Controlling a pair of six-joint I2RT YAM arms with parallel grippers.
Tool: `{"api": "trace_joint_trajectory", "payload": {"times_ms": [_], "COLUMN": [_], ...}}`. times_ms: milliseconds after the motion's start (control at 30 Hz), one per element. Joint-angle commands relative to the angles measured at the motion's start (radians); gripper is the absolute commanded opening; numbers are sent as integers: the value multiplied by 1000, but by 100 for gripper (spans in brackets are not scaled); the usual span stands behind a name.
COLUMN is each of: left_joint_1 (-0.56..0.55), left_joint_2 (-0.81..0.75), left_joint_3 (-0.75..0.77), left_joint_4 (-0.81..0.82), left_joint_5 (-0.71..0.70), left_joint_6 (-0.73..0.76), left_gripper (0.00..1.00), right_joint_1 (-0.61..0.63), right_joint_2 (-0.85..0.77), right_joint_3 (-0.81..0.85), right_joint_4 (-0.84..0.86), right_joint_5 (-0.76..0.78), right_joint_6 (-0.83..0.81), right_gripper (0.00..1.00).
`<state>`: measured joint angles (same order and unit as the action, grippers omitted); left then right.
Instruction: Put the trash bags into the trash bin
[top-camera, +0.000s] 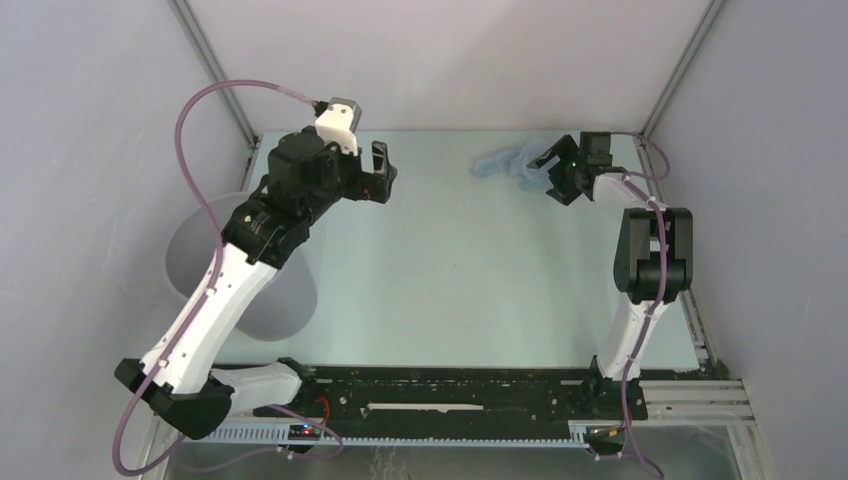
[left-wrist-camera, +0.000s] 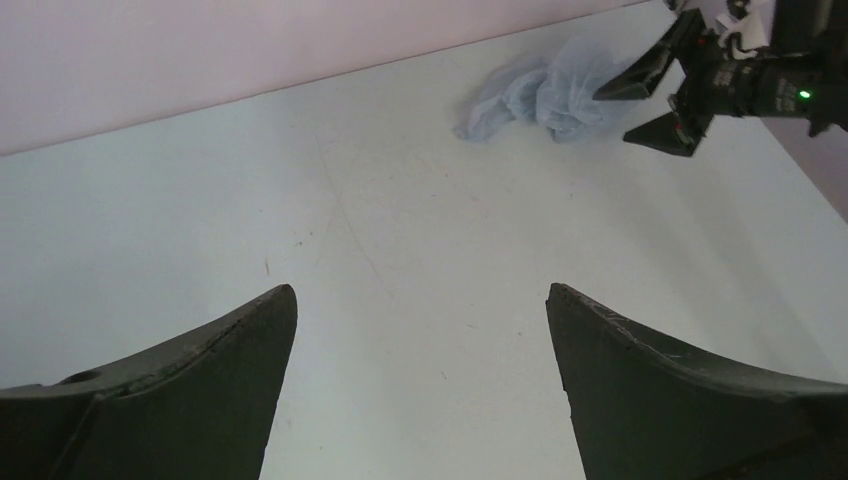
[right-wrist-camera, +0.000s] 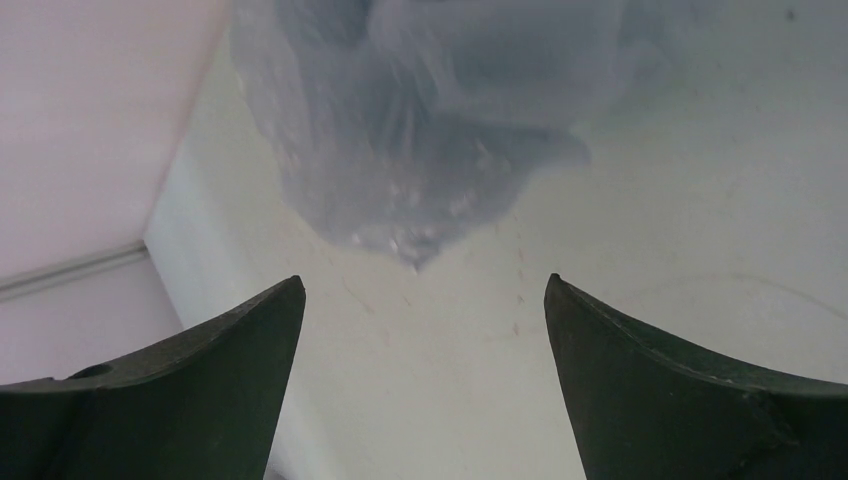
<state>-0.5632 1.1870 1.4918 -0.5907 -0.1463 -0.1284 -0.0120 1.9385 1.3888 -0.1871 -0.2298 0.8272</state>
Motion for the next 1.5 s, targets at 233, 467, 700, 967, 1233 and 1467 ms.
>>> {"api": "trace_joint_trajectory", "payload": {"times_ms": [233,467,700,967,1233,1467], "left_joint_1": [5,6,5,6,5,-35], "left_joint_2": [-68,-95,-93,-24,36,-6], "left_joint_3": [10,-14,-21,0,-7,-267], "left_joint_4": [0,0,16,43,-95,29], "left_joint_5": [48,22,29,56,216,375], "left_joint_6": [101,119,112,14,-253,-428], "left_gripper": [100,100,100,100,100,100], "right_joint_1": [-8,-3,5,44,59,34], "right_joint_2": [162,209,153,-15,-276,-415], "right_joint_3": [208,253,251,102,-192,-344], "right_joint_4": [10,-66,-122,-202,-396,-462], "right_joint_5": [49,55,-56,-566,-764,-888], "right_joint_6": [90,67,-19,-203,-371,-411], "right_gripper": [90,63,27,3,0,0]}}
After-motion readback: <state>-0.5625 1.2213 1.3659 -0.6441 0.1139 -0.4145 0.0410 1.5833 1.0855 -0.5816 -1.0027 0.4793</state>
